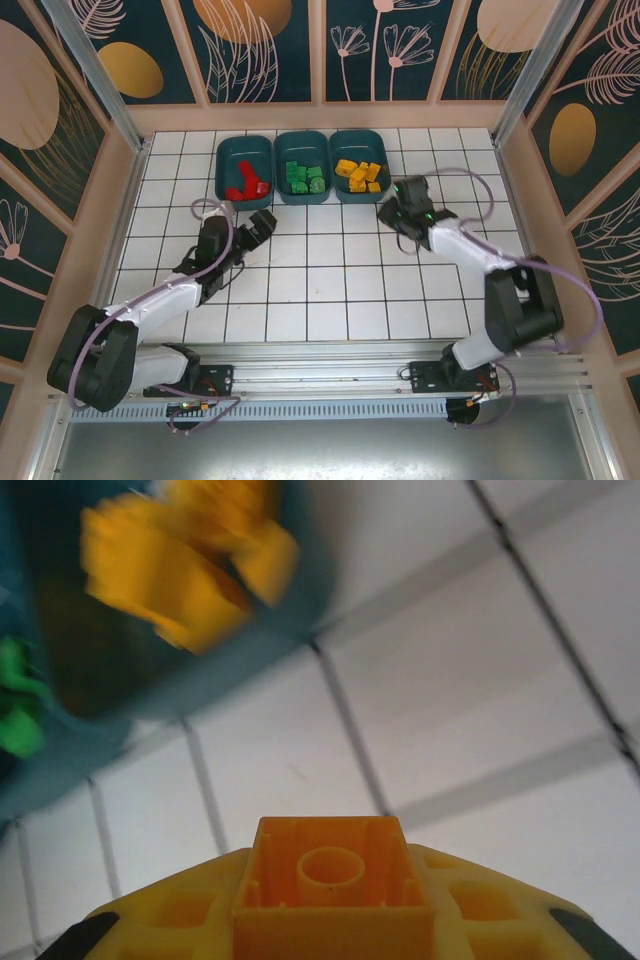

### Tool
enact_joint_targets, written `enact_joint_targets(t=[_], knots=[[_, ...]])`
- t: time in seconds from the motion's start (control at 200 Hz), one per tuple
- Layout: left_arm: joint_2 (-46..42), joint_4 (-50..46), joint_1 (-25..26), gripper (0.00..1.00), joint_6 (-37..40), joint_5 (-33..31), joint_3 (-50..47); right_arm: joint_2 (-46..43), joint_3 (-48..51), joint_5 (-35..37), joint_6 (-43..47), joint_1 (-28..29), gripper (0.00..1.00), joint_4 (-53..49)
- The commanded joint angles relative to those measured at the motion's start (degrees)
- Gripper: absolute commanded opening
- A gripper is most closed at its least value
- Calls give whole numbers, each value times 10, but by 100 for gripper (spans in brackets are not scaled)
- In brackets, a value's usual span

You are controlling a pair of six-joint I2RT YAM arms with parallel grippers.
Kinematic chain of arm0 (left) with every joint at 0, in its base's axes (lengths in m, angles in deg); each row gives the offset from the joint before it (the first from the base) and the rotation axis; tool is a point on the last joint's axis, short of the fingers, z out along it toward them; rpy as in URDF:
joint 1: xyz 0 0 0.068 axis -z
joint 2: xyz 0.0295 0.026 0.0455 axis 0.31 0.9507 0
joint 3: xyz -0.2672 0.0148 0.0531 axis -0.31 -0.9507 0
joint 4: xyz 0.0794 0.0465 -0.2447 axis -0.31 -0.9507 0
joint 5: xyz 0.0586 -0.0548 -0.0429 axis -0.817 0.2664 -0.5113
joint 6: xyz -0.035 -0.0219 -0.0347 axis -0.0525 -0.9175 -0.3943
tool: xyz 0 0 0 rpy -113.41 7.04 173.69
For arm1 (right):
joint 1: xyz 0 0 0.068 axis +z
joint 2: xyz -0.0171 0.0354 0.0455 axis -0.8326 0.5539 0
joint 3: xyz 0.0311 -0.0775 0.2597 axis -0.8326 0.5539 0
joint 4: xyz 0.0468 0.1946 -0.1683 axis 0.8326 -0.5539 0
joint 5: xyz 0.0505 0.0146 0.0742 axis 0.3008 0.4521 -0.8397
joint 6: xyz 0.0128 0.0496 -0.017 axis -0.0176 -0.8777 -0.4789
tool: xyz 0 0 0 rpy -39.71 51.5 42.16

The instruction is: Sort the legos into containers by color

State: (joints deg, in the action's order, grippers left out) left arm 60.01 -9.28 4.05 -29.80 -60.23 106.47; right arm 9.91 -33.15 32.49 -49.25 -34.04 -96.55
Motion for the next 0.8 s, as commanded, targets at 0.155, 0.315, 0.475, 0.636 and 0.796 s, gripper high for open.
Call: enact_joint_targets(t=[0.155,0.315,0.475,0.636,0.796], knots=[[12,-66,-38,99,-34,43,-19,257,-269,57,107,-8,23,43],[-19,-101,-38,98,-19,38,-5,303,-355,99,110,1,53,7],[-39,-135,-38,98,13,32,41,263,-375,180,123,36,66,-7],[-56,-209,-38,99,45,-13,111,249,-403,216,109,92,72,0],[-105,-264,-38,99,70,-87,140,290,-444,266,104,167,76,15]])
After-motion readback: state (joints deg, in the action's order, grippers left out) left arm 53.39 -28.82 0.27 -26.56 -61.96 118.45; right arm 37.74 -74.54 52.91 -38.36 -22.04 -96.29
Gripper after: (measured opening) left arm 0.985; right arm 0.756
